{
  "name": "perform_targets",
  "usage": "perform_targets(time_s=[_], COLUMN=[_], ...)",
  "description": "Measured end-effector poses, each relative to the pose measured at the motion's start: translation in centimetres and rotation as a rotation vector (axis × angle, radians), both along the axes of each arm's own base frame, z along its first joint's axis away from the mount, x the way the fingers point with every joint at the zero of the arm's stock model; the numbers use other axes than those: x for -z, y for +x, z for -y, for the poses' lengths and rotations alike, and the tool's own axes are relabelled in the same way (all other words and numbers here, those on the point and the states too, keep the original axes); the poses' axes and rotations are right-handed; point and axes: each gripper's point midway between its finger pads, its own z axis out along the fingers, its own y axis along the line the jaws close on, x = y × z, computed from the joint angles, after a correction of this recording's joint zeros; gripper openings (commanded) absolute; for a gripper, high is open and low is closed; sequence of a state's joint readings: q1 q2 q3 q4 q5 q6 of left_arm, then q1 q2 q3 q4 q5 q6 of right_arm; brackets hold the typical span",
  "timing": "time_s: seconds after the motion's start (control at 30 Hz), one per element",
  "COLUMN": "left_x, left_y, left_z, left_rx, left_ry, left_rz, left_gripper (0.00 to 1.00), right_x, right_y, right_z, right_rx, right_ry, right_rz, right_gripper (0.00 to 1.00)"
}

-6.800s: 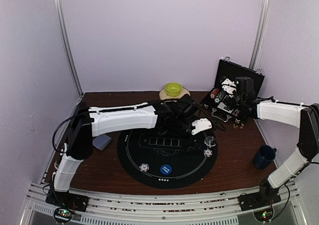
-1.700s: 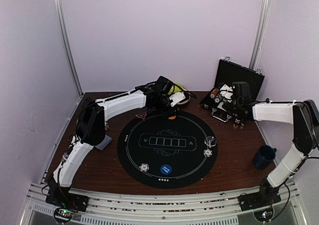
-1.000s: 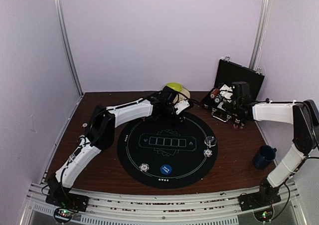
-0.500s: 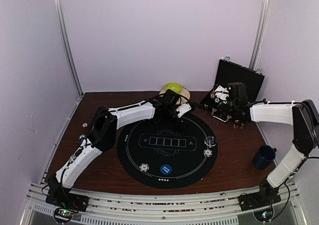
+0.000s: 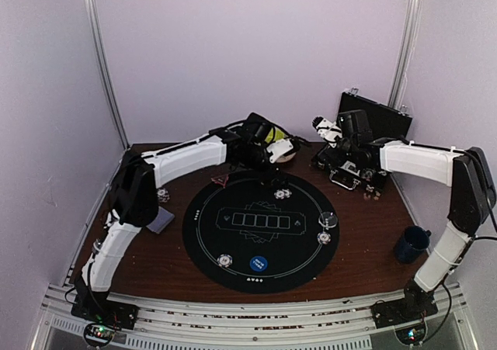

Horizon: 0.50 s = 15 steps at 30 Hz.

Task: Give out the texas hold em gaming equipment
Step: Adjust the poker chips pile in the big blind area.

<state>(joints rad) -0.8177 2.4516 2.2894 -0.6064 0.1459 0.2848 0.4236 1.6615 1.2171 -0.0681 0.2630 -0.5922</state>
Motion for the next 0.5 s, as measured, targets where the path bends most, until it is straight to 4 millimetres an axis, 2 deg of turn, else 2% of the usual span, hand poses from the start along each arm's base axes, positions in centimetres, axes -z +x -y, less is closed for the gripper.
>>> perform_targets(time_s=[0.13,0.23,0.27,0.3,0.37,0.5], left_x=[-7.8,-11.0,-11.3,-11.0,-10.3,-5.8], left_y=[-2.4,-3.1,-3.2,-3.8,-2.0,-1.2], left_z=[-4.2,-8.9,-10.9,-13.7,-18.0,-27.3], left_rx=[0.006,-0.022,-0.037,-0.054,-0.126,-0.265], left_ry=[-0.035,-0.045,-0.039,-0.016,0.000,0.067], left_rz=[0.078,0.120,0.121,0.109,0.099,0.008], left_gripper=[0.98,0.98,0.98,0.98,0.98,0.98], right_x=[-0.6,0.8,1.6,2.3,4.2,7.4], right_y=[0.9,0.7,0.5,0.3,0.0,-0.2], right_z=[-3.0,-6.2,-7.3,-8.5,-10.7,-14.1], right_rx=[-0.025,-0.056,-0.067,-0.076,-0.090,-0.086], right_ry=[0.064,0.078,0.079,0.080,0.084,0.105], right_rz=[-0.024,-0.070,-0.089,-0.109,-0.155,-0.237], right_gripper=[1.00,1.00,1.00,1.00,1.00,1.00])
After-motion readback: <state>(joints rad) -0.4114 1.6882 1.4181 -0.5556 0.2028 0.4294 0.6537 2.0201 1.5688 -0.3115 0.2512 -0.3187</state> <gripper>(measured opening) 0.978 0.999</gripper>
